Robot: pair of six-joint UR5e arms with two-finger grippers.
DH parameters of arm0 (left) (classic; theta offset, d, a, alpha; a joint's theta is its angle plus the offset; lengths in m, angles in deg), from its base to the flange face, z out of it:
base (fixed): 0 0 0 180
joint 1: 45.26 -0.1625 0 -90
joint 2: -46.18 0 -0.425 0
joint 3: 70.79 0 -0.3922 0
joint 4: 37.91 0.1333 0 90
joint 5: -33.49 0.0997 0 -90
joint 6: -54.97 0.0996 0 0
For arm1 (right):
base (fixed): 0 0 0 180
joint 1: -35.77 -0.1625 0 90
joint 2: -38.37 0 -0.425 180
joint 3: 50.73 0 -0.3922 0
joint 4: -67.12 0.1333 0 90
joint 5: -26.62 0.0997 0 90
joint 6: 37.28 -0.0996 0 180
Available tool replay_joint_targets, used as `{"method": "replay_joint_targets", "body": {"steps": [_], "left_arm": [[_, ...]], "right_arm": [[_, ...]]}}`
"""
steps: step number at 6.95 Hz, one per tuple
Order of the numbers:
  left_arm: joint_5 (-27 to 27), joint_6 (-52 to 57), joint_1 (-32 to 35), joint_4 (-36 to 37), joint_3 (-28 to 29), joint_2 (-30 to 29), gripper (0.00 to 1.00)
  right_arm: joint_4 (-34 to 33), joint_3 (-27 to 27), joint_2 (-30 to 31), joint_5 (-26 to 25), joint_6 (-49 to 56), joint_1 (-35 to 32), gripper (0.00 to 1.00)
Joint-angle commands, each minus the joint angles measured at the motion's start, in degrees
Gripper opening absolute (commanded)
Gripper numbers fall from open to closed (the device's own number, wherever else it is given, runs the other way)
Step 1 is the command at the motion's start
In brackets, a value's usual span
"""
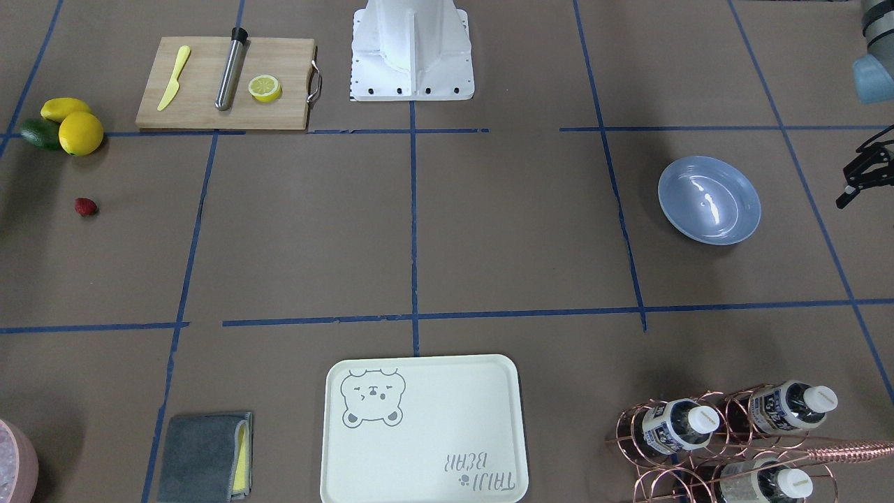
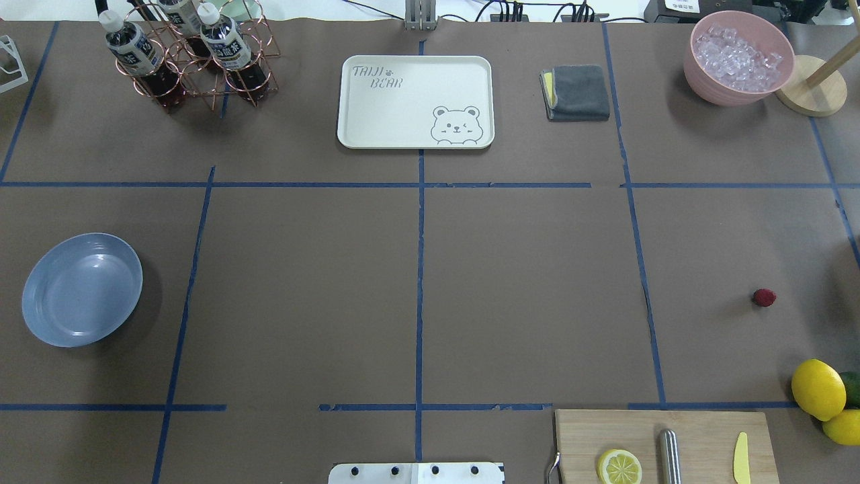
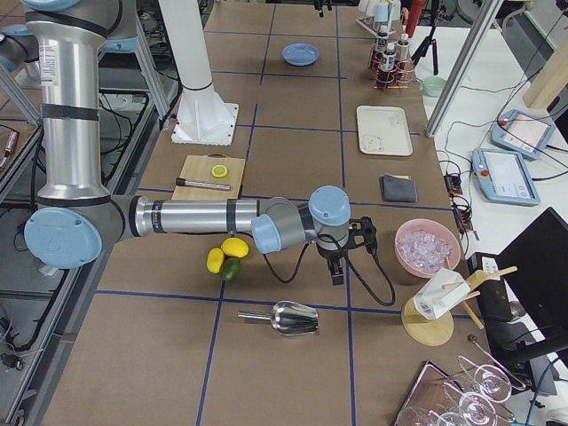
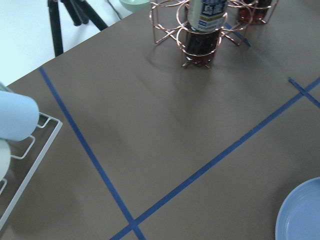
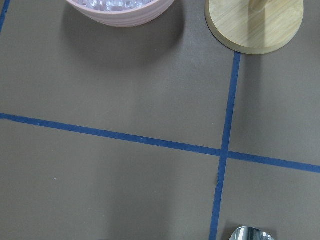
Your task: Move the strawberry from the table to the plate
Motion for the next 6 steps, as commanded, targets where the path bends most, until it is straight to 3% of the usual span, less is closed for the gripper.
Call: {"method": "replay_joint_targets", "body": {"steps": [1, 2, 4, 6], "left_arm": [[2.68, -17.87, -4.94, -12.05, 2.21, 3.51, 0.80], [3.99, -22.04, -7.39, -12.88, 2.75, 3.78, 0.71], [9.79, -22.61, -10.56, -13.59, 5.03, 3.78, 0.71], [10.16, -22.79, -13.63, -14.73, 5.74, 3.78, 0.71]], "right_arm": [[0.00, -0.36, 0.07, 0.03, 0.00, 0.00, 1.00], [0.00, -0.62, 0.07, 0.03, 0.00, 0.00, 1.00], [0.00, -1.23, 0.07, 0.12, 0.00, 0.00, 1.00], [0.00, -1.24, 0.07, 0.12, 0.00, 0.00, 1.00]]}}
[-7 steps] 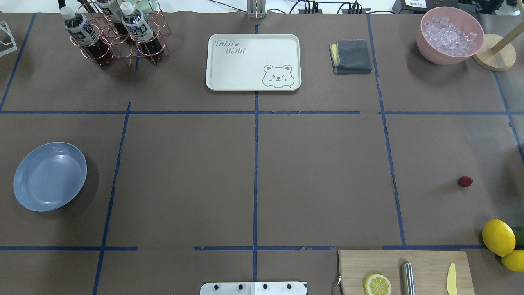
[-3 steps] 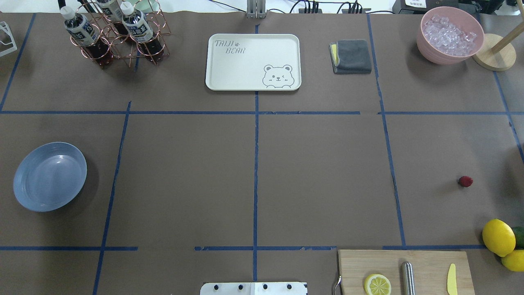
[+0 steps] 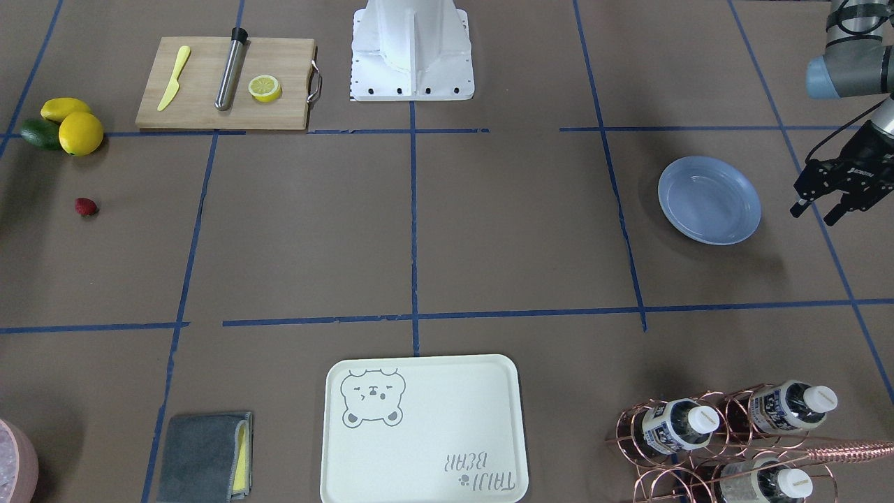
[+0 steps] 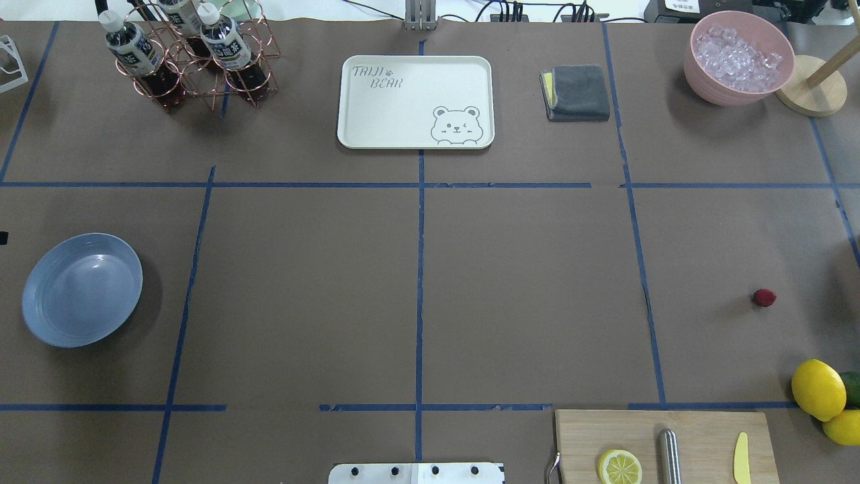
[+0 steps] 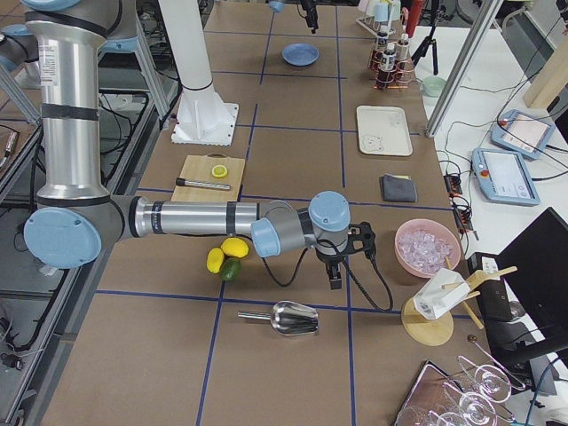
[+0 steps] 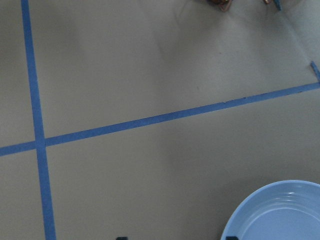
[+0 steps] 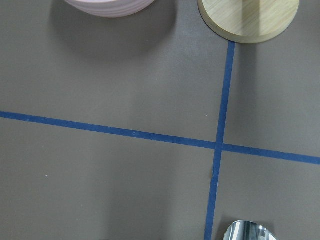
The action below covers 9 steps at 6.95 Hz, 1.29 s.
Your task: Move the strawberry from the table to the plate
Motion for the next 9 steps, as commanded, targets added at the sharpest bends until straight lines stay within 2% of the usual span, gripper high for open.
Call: {"method": "replay_joint_targets", "body": {"steps": [1, 4, 5, 7, 8, 9], "left_arm": [[0.44, -0.89, -3.65, -1.02, 0.56, 0.02, 0.68], [0.53, -2.48, -8.66, -2.95, 1.08, 0.02, 0.68], [0.53, -2.39, -9.11, -3.04, 1.09, 0.02, 0.65], [2.10, -2.31, -9.20, -3.39, 1.52, 0.02, 0.26], [2.11, -2.13, -9.20, -3.39, 1.44, 0.02, 0.00], [2.02, -2.04, -9.20, -3.92, 1.00, -0.07, 0.00]], "right_arm": [[0.00, -0.18, 0.00, 0.00, 0.00, 0.00, 1.00], [0.00, -0.18, 0.18, 0.00, 0.00, -0.09, 1.00], [0.00, -0.10, 0.26, 0.00, 0.00, -0.09, 1.00], [0.09, -0.01, 0.26, 0.00, 0.00, -0.09, 1.00], [0.00, -0.01, 0.35, 0.00, 0.00, -0.09, 1.00], [0.00, -0.01, 0.26, 0.00, 0.00, -0.09, 1.00]]}}
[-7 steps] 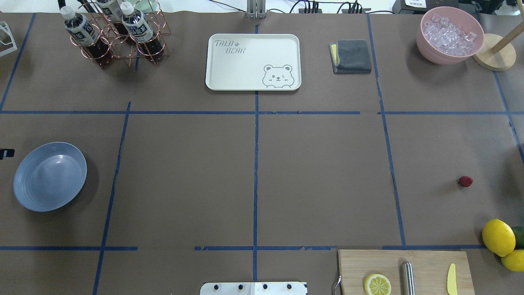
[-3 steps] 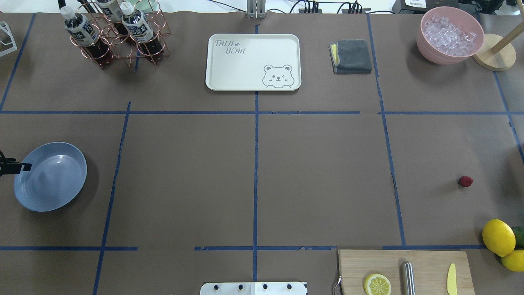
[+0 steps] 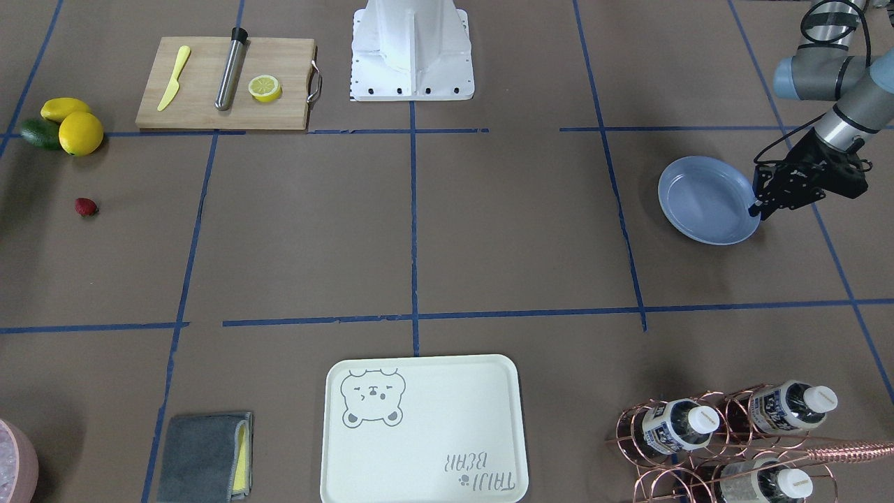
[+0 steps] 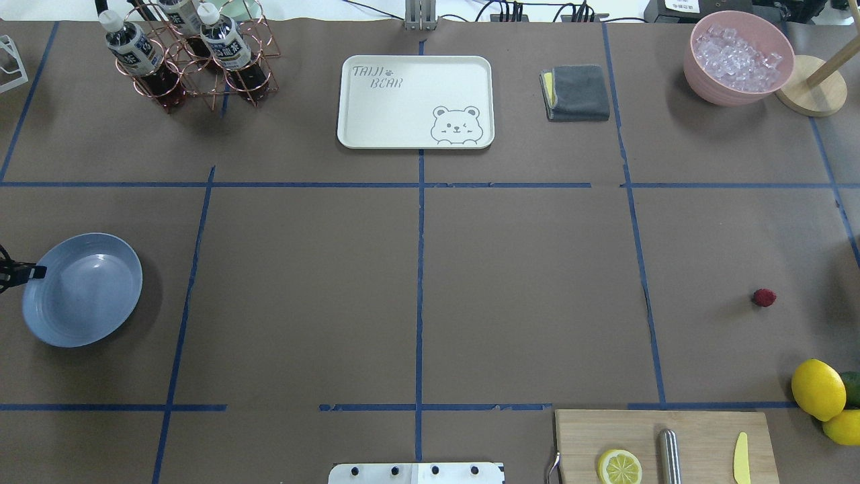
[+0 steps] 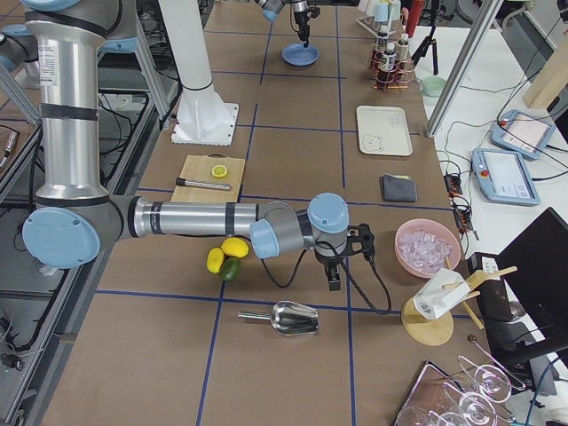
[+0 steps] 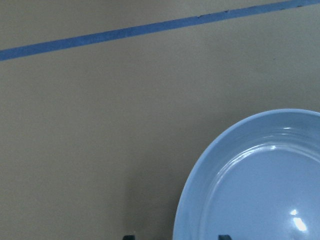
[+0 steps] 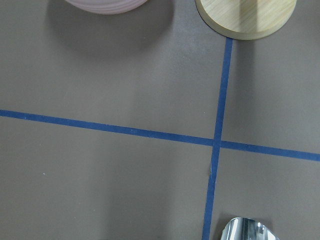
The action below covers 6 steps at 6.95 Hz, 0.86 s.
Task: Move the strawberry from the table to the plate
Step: 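Reach the left gripper to the light blue plate's rim and grasp it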
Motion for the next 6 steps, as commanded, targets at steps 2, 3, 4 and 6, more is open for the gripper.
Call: {"method": "replay_joint_targets", "body": {"steps": [2, 3, 4, 6], "left_arm": [[-2.29, -0.57, 0.05, 1.17, -5.36, -0.95, 0.00], [-7.36, -1.19, 0.06, 6.75, -10.10, -2.26, 0.00], [-7.32, -5.89, 0.06, 14.29, -17.02, -4.28, 0.00], [-3.92, -14.52, -2.90, 17.44, -19.46, -12.78, 0.00]], "right_arm": [[0.06, 0.10, -0.04, 0.09, 0.00, 0.00, 1.00], [-0.03, 0.10, -0.04, 0.09, 0.00, 0.00, 1.00], [-0.03, 0.11, -0.04, 0.09, 0.00, 0.09, 1.00], [-0.03, 0.11, -0.04, 0.18, 0.00, 0.00, 1.00]]}}
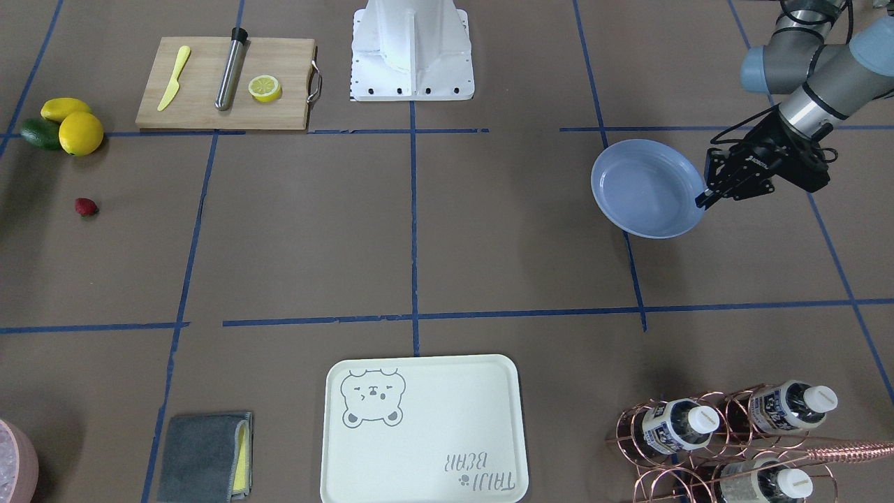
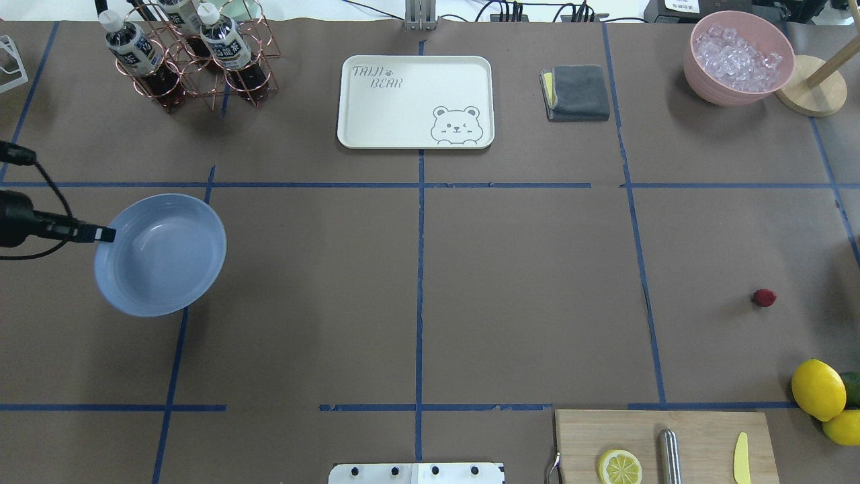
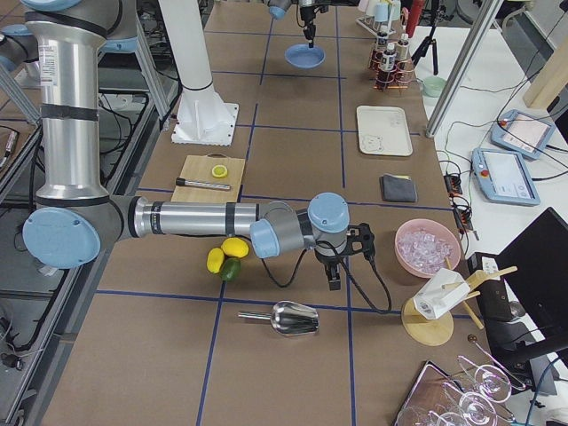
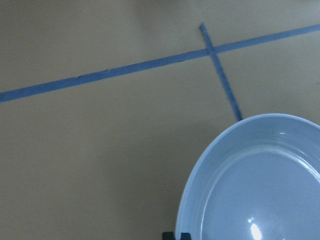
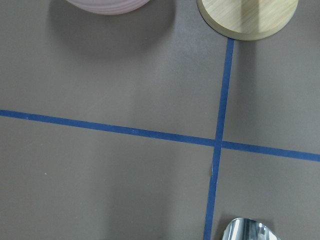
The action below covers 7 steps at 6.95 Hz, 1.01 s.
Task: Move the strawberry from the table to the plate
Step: 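Slide the light blue plate with the left gripper toward the table center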
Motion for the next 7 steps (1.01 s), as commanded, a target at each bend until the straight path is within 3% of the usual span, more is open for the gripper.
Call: {"method": "replay_joint_targets", "body": {"steps": [1, 3, 4, 7], "left_arm": [[6.87, -8.31, -6.00, 5.46, -1.76, -9.79, 0.00], [14.17, -12.89, -14.77, 19.93, -0.19, -23.83, 0.00], [19.00, -15.09, -19.79, 21.13, 2.09, -27.47, 0.00], [24.29, -17.74, -26.32, 21.31, 6.49, -30.91, 0.00]], "right_arm": [[-0.04, 0.00, -0.03, 0.03, 0.00, -0.02, 1.00], [0.05, -0.08, -0.03, 0.03, 0.00, -0.02, 1.00], [-0.04, -0.08, 0.06, 0.03, 0.00, -0.02, 1.00], [0.05, 0.09, 0.06, 0.03, 0.00, -0.02, 1.00]]}}
